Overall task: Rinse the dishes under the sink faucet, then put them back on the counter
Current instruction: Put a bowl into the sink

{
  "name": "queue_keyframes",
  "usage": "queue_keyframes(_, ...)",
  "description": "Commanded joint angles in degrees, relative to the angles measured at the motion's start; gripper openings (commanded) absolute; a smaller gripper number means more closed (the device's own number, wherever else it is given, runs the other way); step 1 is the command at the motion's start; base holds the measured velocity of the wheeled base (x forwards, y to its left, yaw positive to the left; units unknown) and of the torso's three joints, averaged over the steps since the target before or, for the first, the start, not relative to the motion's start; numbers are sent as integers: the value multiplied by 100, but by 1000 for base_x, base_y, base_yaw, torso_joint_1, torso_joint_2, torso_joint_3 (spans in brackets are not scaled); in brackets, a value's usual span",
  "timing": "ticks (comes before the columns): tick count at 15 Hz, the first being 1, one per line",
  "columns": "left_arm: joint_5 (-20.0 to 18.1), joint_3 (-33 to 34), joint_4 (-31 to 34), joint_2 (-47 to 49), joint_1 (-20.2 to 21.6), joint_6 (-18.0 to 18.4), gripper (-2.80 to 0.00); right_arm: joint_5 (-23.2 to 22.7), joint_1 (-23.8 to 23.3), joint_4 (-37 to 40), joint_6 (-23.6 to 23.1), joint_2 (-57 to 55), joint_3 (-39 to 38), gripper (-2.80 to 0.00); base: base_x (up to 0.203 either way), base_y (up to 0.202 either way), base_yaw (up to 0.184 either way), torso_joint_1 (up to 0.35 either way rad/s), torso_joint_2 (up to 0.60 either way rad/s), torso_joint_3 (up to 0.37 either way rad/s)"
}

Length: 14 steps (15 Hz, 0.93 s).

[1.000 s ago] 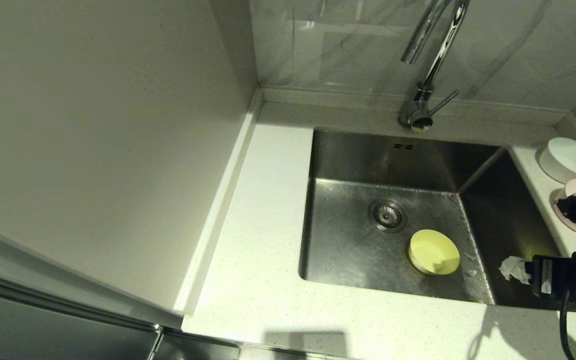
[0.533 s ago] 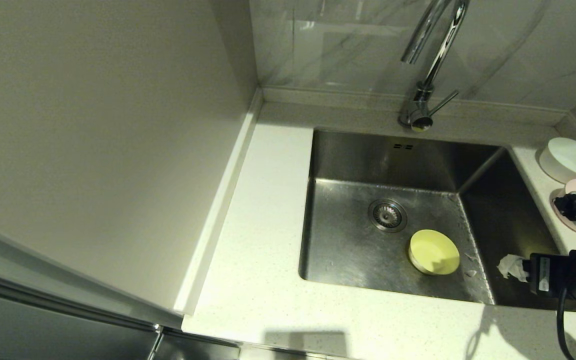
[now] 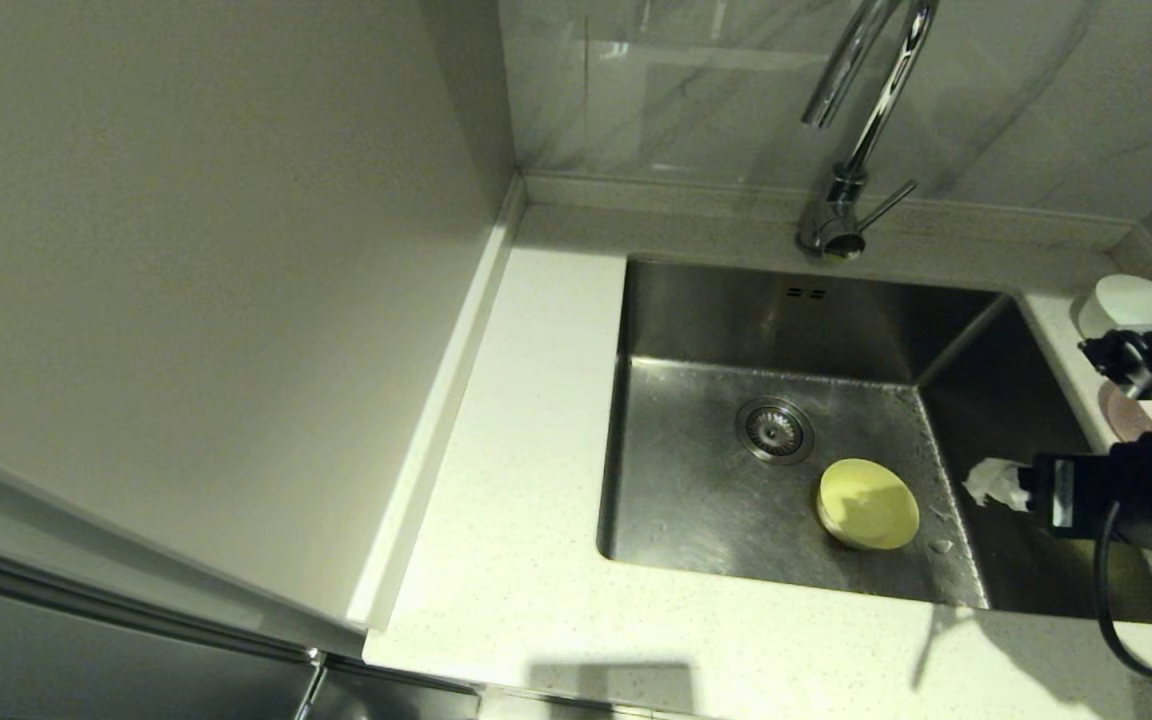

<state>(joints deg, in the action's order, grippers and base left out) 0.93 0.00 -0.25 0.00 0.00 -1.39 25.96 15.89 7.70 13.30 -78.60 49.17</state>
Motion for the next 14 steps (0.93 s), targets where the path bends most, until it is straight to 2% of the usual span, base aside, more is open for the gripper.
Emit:
queue_keyframes(1,3,0,-1,-9,0,-2,-280,-632,137,6,6,-505,637,0,0,0,0,0,0,0)
queue_keyframes(3,3,0,-1,-9,0,-2,-280,-1391,244,-18,-25,-805,1183,0,0,0,0,0,0,0)
queue_keyframes(5,3,0,-1,-9,0,-2,-280,-1599,459,-20,-207,-828,1364,0,0,0,0,0,0,0)
queue_keyframes(6,3,0,-1,-9,0,-2,-280,-1563,560,18,-219,-737,1328,0,0,0,0,0,0,0)
queue_keyframes(11,3,0,-1,-9,0,-2,-280,-655,612,988,-521,-380,1729,0,0,0,0,0,0,0)
queue_keyframes(12,3,0,-1,-9,0,-2,-280,-422,626,1329,-573,-265,1746,0,0,0,0,0,0,0)
queue_keyframes(14,3,0,-1,-9,0,-2,-280,-240,594,2320,-587,-145,2013,0,0,0,0,0,0,0)
